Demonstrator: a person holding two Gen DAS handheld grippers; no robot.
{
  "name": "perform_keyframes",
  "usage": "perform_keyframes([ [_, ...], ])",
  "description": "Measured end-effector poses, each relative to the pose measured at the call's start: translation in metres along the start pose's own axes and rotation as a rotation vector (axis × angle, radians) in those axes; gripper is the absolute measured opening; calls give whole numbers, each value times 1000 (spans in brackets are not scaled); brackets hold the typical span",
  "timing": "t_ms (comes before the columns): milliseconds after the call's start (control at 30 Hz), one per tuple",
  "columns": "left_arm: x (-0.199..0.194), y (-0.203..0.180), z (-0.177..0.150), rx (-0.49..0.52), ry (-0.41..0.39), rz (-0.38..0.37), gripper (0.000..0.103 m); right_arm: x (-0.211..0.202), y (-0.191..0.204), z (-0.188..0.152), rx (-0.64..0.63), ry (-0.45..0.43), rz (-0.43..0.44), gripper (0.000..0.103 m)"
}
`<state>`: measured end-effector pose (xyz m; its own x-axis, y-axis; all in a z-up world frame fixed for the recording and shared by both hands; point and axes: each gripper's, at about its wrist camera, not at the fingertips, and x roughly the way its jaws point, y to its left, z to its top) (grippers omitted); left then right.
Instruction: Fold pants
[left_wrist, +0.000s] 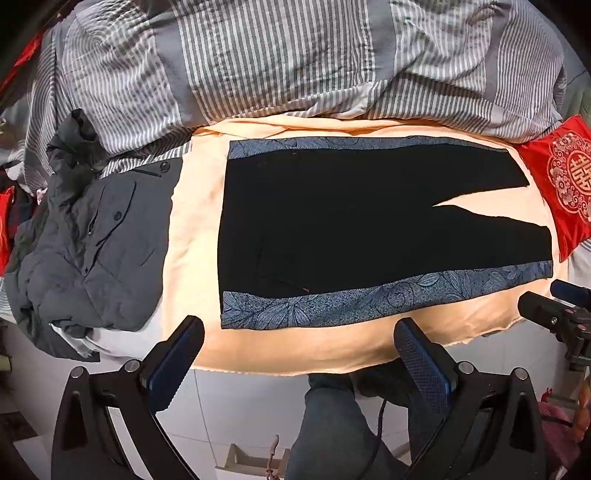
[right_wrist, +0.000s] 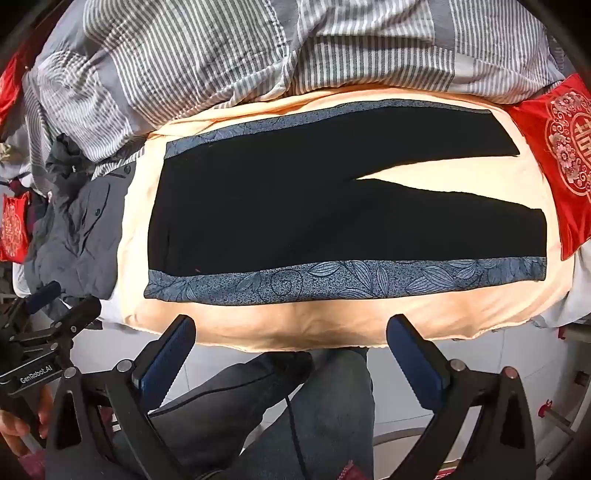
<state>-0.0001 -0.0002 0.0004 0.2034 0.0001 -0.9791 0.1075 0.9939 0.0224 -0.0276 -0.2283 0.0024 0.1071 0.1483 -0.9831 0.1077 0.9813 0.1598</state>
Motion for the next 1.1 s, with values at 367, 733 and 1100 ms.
perform_keyframes([
  [367,-4,4,4,-7,2,-7,103,1,1,1,-13,8,-9,103],
  [733,1,3,2,-14,-2,-38,103,5,2,-2,-11,24,-15,103],
  [1100,8,1,4,-18,3,-36,103,15,-3,-3,-1,56,-32,103],
])
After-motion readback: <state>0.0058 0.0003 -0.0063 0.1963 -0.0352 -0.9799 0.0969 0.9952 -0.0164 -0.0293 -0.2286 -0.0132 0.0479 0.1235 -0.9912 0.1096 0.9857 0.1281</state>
